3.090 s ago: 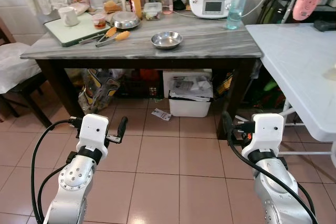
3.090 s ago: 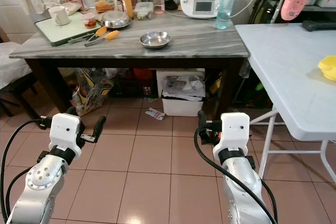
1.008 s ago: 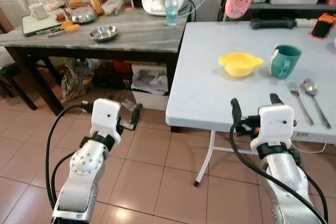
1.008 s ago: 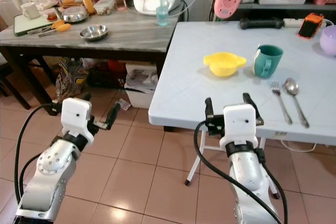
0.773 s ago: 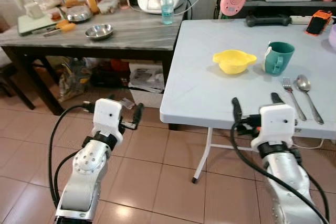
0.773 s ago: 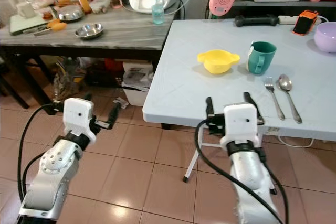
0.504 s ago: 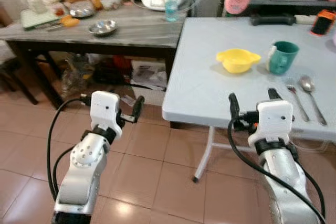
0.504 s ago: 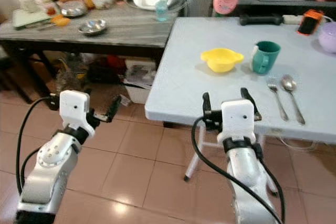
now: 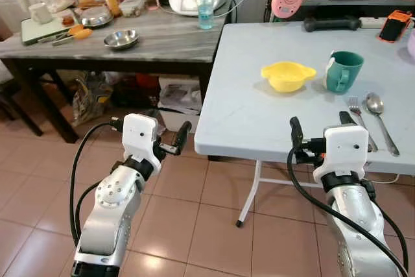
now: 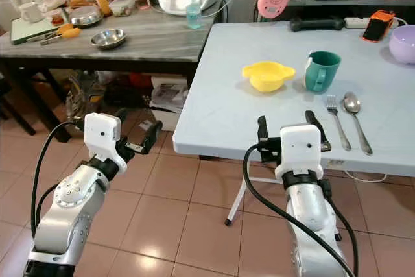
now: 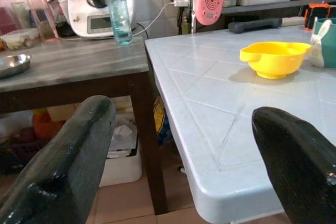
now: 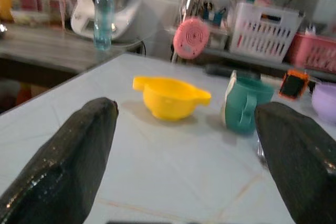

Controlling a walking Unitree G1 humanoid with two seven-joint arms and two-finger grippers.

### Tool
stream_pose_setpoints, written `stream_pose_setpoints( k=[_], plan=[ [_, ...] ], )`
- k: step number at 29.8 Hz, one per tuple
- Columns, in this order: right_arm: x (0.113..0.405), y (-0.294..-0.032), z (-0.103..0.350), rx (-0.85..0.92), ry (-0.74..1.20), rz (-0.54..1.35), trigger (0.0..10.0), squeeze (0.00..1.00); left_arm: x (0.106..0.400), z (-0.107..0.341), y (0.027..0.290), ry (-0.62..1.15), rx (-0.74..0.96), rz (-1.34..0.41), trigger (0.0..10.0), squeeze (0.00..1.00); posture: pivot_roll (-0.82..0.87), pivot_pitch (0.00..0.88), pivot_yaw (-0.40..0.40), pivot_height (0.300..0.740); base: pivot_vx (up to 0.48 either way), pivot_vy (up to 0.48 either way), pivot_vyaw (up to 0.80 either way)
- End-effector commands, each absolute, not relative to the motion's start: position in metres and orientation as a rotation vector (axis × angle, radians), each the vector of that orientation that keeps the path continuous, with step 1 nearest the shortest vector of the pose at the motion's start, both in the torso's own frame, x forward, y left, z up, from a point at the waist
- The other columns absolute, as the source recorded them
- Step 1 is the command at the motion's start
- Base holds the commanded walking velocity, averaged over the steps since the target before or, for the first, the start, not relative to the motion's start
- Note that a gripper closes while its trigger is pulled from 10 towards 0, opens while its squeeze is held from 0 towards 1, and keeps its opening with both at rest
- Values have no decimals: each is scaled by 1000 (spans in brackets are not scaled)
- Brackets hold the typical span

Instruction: Setting the table

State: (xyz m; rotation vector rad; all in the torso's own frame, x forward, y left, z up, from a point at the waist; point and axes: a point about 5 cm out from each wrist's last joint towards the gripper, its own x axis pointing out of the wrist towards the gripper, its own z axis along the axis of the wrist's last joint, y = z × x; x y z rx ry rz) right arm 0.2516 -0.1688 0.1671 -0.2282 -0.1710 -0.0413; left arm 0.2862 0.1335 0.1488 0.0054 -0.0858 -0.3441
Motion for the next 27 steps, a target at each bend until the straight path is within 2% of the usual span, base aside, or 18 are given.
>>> stream_pose_setpoints(
  k=[1,13,21,27],
  plan=[
    [253,-166,169,-226,-178,-31,10000,0,286,147,138,-70,9,-336,10000,0,-84,25,59,740,0,-472,0],
    [253,-166,172,-238,-186,-30,10000,0,284,145,136,-59,0,-350,10000,0,-91,28,58,740,0,-478,0],
    [254,-166,173,-246,-195,-36,10000,0,285,148,134,-79,10,-366,10000,0,-91,22,63,740,0,0,0],
    [258,-161,177,-254,-220,-16,10000,0,289,155,133,-106,-42,-393,10000,0,-92,14,62,740,0,0,0]
  ],
)
